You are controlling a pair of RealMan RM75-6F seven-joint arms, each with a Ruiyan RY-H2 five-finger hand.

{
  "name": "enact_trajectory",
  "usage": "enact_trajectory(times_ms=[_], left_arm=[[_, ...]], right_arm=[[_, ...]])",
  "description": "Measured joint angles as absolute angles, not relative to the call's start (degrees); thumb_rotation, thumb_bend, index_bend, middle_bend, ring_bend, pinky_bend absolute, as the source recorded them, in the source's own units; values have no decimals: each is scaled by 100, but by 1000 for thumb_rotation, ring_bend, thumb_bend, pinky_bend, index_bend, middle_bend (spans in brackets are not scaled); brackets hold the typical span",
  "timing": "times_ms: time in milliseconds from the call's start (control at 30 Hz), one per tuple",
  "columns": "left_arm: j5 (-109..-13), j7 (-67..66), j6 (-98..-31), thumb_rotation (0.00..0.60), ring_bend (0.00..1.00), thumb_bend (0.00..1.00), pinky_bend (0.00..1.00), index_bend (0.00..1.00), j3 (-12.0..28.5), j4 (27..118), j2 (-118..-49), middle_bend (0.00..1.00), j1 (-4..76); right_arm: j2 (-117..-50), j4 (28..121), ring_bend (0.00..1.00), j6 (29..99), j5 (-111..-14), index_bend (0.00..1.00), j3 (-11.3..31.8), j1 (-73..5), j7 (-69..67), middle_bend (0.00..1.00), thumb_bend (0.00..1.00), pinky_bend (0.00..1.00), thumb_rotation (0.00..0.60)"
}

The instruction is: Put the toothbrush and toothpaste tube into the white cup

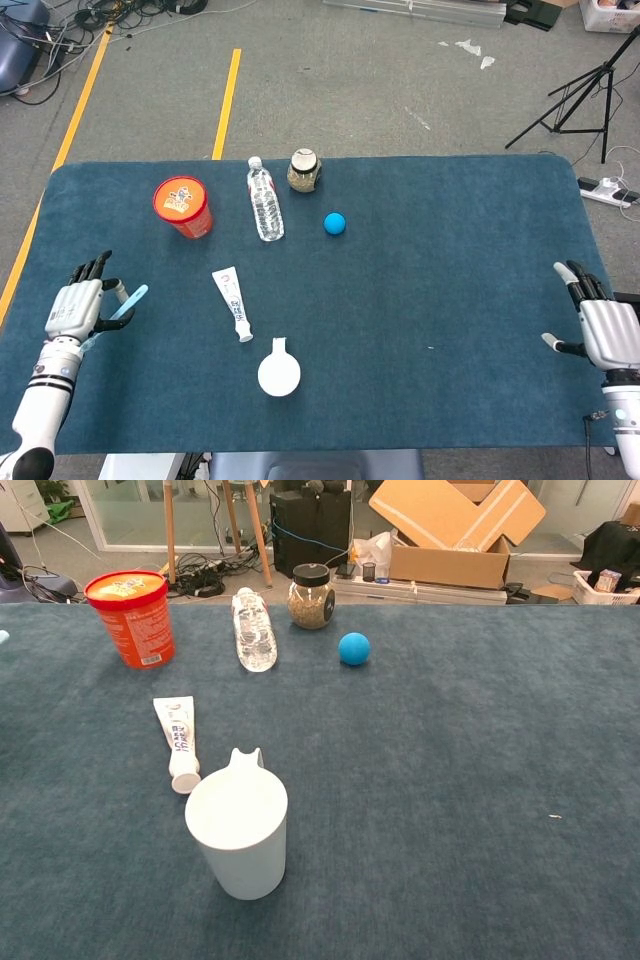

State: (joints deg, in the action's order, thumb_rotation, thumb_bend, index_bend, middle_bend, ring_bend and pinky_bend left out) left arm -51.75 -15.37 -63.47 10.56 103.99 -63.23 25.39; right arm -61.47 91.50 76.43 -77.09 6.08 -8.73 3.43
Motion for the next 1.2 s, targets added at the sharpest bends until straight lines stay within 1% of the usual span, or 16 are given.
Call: enact_trajectory(times_ms=[133,300,433,633,800,900,1067,1200], left_arm=[[-5384,-1249,-6387,600,0,431,0,619,1101,11055,-5947,0,2452],[-5792,-498,-6160,600,0,431,0,624,1178,11610,-5552,0,2406],[-6188,57,-5984,600,0,432,0,632,1263,11824,-5409,0,2420],[-6657,1138,-5767,600,0,432,0,634,1409,11872,-5426,0,2472],[-7219,2265,-5694,600,0,432,0,642,1517,11695,-5667,0,2534],[-7478,2778,-5757,600,0,432,0,649,1571,11523,-5980,4,2582],[-7709,3233,-5978,600,0,432,0,661,1621,11270,-6553,15,2677],[-7726,3352,-6102,600,0,432,0,662,1631,11145,-6894,16,2759]], right_arm=[[-6153,9149,153,7611,-7733,120,586,-888,350,95,0,574,600],[-6154,9159,153,7612,-7778,120,564,-891,347,95,0,574,600],[-6138,9168,154,7635,-7794,120,560,-878,312,95,0,574,600],[-6110,9177,153,7669,-7781,120,554,-844,283,95,0,573,600],[-6085,9200,154,7757,-7786,120,553,-791,252,95,0,573,600],[-6066,9216,153,7813,-7796,120,554,-755,219,95,0,573,600],[-6047,9224,153,7823,-7817,120,545,-738,192,95,0,572,600],[-6036,9223,154,7800,-7824,120,541,-743,171,95,0,573,600]])
